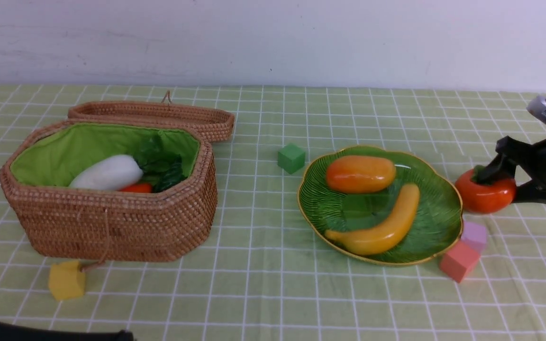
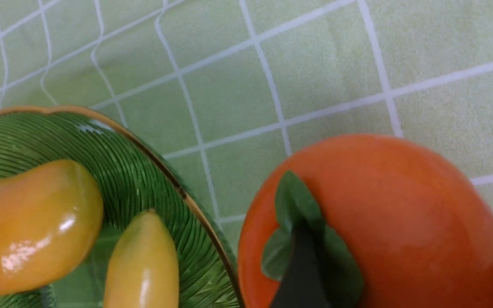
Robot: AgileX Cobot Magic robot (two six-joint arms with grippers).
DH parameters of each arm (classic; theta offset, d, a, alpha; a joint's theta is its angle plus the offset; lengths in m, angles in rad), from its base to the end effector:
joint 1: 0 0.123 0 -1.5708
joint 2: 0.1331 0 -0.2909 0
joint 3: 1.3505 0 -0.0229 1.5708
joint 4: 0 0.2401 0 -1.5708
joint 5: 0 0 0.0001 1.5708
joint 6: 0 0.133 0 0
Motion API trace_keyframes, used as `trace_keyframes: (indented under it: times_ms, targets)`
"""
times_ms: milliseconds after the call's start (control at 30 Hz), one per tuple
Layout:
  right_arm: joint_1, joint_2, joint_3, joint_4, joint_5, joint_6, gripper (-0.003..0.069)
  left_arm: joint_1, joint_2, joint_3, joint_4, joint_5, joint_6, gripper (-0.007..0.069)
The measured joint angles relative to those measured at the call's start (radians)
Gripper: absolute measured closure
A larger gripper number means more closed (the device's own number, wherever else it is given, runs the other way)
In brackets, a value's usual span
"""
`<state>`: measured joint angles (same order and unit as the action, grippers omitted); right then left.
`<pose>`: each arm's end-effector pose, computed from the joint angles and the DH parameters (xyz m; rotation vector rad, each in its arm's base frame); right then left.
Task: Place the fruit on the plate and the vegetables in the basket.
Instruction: Grab a tomato with your right arm and place it on the plate on the right.
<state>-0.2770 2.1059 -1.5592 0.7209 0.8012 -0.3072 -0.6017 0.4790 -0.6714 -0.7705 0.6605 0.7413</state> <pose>0.4565 -0.0642 0.1600 0.5234 2.5633 0.6477 0.0531 -0.1054 0.3511 0.9170 1.5986 -0.7601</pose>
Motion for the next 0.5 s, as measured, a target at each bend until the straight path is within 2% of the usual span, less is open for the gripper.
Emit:
trace_keyframes:
  times_ms: [200, 300, 500]
  targets:
    - [0.0, -0.003, 0.0, -0.001, 0.002, -0.019, 0.0139, 0.0, 0.0, 0.0, 0.006, -0.008, 0.0, 0.0606]
    - [0.002, -0.034, 0.005, -0.046, 0.005, -0.021, 0.0139, 0.0, 0.0, 0.0, 0.019, -0.01, 0.0, 0.0606]
    - [0.004, -0.205, 0.01, -0.107, 0.053, -0.021, 0.0141, 0.0, 0.0, 0.0, 0.031, -0.011, 0.0, 0.0604]
